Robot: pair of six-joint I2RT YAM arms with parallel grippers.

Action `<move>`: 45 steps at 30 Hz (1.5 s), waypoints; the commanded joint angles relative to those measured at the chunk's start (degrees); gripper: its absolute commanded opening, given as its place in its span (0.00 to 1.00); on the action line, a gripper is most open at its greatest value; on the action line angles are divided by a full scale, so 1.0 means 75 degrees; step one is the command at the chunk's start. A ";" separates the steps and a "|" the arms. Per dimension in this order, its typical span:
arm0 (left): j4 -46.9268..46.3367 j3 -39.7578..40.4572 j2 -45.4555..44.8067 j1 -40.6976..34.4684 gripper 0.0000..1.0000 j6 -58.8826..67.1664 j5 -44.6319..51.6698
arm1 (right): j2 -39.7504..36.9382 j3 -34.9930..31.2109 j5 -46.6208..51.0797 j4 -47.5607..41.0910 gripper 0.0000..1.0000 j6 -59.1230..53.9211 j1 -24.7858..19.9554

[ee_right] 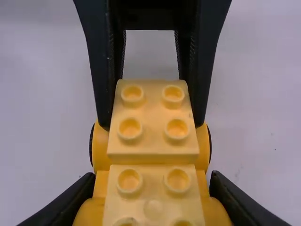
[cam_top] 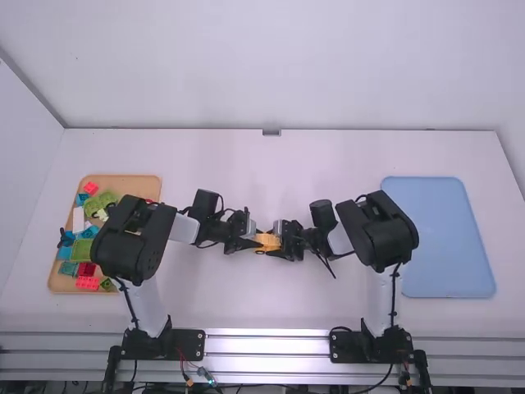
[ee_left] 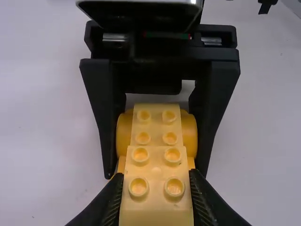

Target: Assemble lego blocks to make yellow taxi

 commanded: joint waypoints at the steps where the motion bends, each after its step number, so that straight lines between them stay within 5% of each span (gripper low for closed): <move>1: 0.0012 -0.0064 0.0122 -0.0085 0.13 0.0009 0.0023 | 0.0085 0.0000 -0.0061 -0.0038 0.50 -0.0233 0.0058; 4: 0.0009 -0.0064 0.0122 -0.0093 0.25 0.0003 0.0061 | 0.0085 0.0015 -0.0064 -0.0023 0.51 -0.0236 0.0058; 6: 0.0015 -0.0064 0.0122 -0.0079 0.52 0.0006 0.0076 | 0.0085 0.0003 -0.0032 -0.0020 0.51 -0.0236 0.0058; 8: 0.0082 -0.0064 0.0122 -0.0050 0.62 0.0003 0.0175 | 0.0085 0.0000 -0.0006 -0.0029 0.51 -0.0233 0.0058; 9: 0.0169 -0.0064 0.0122 -0.0017 0.88 -0.0003 0.0408 | 0.0085 -0.0003 -0.0009 -0.0047 0.51 -0.0227 0.0050; 13: 0.0592 -0.0061 0.0003 0.0149 0.99 -0.0507 0.0906 | 0.0085 0.0006 -0.0006 -0.0055 0.51 -0.0236 0.0050; 16: 0.0694 -0.0006 -0.0309 0.0402 0.93 -0.1189 0.1343 | 0.0085 0.0000 -0.0009 -0.0026 0.51 -0.0233 0.0052; 17: 0.0691 0.0032 -0.0411 0.0493 0.81 -0.1355 0.1536 | 0.0085 0.0006 0.0000 -0.0029 0.51 -0.0227 0.0052; 18: 0.0699 0.0061 -0.0527 0.0583 0.41 -0.1550 0.1749 | 0.0085 0.0006 -0.0006 -0.0029 0.51 -0.0233 0.0052; 20: 0.0694 0.0079 -0.0691 0.0653 0.02 -0.1836 0.1871 | 0.0085 0.0000 -0.0003 -0.0017 0.52 -0.0236 0.0050; 26: 0.0096 0.0041 -0.0676 0.0219 0.02 -0.1897 0.0245 | 0.0085 0.0000 -0.0006 -0.0026 0.52 -0.0233 0.0052; 45: -0.0577 0.0032 0.0752 -0.0128 0.02 -0.0761 -0.0746 | 0.0085 0.0009 -0.0003 -0.0026 0.52 -0.0230 0.0061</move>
